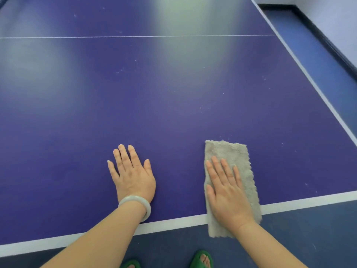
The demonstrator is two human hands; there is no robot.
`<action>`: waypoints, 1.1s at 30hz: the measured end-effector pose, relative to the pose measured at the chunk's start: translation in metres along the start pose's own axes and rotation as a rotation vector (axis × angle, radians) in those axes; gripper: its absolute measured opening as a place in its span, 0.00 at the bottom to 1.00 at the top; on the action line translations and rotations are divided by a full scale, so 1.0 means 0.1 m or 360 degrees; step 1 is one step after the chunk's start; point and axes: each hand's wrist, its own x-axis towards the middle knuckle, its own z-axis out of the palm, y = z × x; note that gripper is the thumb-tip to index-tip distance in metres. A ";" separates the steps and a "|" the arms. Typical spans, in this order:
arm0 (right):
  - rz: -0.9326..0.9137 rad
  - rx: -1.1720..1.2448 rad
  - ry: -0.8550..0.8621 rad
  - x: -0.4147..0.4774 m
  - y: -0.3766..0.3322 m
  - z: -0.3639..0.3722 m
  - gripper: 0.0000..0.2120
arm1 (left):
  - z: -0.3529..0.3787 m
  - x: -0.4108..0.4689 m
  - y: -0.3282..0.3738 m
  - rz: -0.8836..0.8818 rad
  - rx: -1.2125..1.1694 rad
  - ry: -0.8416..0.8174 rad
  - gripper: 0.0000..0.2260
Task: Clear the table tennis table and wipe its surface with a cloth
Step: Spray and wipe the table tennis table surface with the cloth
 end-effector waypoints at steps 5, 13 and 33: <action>-0.0010 -0.0056 0.0024 -0.04 0.16 -0.06 0.29 | -0.01 0.01 0.03 -0.0016 0.0041 -0.0002 0.33; -0.0691 -0.0059 -0.0095 1.12 -0.01 -0.10 0.27 | 0.04 0.03 0.03 -0.0026 0.0047 0.0054 0.33; 0.0094 0.0023 -0.0111 1.88 0.25 -0.22 0.28 | 0.04 0.03 0.03 -0.0048 0.0042 0.0069 0.33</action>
